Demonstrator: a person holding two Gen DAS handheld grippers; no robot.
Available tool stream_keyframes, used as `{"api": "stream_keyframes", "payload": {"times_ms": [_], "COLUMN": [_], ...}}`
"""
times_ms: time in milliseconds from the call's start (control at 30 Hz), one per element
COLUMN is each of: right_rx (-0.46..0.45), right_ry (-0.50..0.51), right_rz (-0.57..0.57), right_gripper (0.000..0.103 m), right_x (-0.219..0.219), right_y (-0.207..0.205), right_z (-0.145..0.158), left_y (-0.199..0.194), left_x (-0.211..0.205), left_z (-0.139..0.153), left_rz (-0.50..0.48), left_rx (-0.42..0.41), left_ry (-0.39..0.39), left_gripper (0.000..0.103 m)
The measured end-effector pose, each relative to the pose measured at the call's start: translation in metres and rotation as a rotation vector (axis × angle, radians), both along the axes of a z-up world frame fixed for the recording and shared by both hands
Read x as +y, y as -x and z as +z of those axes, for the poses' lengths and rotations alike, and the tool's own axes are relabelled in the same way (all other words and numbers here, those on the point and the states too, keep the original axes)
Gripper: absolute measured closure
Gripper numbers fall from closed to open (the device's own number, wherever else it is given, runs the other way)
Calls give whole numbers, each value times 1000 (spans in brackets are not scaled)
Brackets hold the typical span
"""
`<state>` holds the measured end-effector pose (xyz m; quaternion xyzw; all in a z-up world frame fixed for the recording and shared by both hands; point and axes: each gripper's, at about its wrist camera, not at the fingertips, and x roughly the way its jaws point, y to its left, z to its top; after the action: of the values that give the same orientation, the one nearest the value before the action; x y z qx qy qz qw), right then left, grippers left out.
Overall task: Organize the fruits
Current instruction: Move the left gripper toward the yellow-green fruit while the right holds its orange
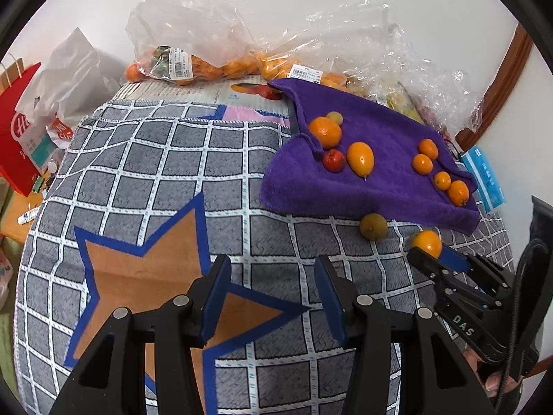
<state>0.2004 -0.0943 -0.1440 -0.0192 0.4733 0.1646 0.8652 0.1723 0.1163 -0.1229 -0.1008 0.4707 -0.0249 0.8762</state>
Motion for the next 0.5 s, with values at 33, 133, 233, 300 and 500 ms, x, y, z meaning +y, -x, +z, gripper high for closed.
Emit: {"api": "stream_keyframes", "payload": {"times_ms": [33,133,233,300,500], "right_rx": [-1,-5,-4,-11,24], "right_ry": [0,-5,-15,-5,4], "right_rz": [-8,-28,-52,-77,-120], "right_gripper": [68,68,68,68,68], "right_x": [-4,-15,-26,-33,-54], "right_y": [2,7,12,15,23], "right_z": [0,0,-2,-3,-13], "left_y": [1,6,10,12,18], "left_x": [-2,-8,-14,-18,-27], "left_z": [-1,-4,-8,-13,-29], "left_rz": [0,6,11,10,15], "left_rx": [0,-4,-14,-7,13], "left_ry": [1,2,-6,-4,19], "left_gripper": [57,57,57,57,57]}}
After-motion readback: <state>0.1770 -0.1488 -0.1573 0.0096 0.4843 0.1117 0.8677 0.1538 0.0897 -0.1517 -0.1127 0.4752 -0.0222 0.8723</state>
